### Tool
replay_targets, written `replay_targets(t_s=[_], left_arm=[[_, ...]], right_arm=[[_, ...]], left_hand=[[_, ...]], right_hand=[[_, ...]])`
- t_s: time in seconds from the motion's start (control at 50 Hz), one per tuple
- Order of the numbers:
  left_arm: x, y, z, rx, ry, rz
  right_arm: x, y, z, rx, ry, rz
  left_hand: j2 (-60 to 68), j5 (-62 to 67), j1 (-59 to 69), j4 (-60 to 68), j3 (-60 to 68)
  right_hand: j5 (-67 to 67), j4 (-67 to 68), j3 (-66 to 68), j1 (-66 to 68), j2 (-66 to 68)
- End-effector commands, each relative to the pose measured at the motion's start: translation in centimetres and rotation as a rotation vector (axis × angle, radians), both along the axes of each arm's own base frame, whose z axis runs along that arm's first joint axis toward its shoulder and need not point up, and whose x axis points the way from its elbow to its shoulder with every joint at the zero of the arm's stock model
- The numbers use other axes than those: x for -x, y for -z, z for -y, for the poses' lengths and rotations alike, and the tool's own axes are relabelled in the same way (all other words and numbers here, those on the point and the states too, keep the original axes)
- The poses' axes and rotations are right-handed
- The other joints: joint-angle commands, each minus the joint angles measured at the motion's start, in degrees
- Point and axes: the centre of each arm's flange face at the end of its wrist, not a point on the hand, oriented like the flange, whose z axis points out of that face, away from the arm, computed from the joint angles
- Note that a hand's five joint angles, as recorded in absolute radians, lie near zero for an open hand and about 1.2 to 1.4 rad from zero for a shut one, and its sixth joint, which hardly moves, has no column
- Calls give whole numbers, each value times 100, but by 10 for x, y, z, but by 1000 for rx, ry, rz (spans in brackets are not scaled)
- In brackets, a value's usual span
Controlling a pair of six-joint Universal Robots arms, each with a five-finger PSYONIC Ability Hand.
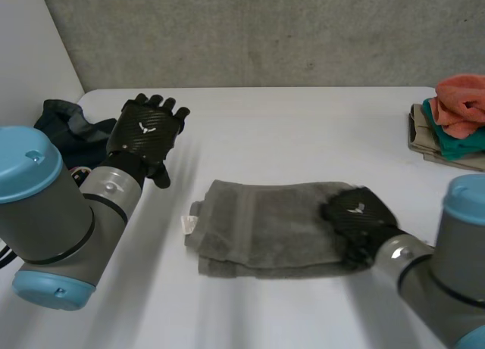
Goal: Fold the laundry.
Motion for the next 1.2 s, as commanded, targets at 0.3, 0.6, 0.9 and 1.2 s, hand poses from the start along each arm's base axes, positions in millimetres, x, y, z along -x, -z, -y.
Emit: replay_targets(t_s=[0.3,0.6,0.9,1.2], left_arm=[[1,-5,-8,11,10,-5],[19,-30,-10,15,52,-169],[95,-18,-44,-140,137,-272],[90,64,-82,-404,5,-33]], right_arm=[[-77,-34,-25,429,-280,-6],[-105,-15,-61,283,-449,77],[-20,-81,18,26,56,385],[-34,-7,40,-326,92,217]], left_hand=[[-201,-279,-117,-157,-198],[-201,-279,-117,-157,-198],[-180,-258,-95,-136,-177],[-163,-241,-78,-119,-160]], right_hand=[[5476,5525,5529,5511,5509],[-1524,-1475,-1471,-1489,-1491],[-1524,-1475,-1471,-1489,-1491],[-1524,-1475,-1471,-1489,-1491]])
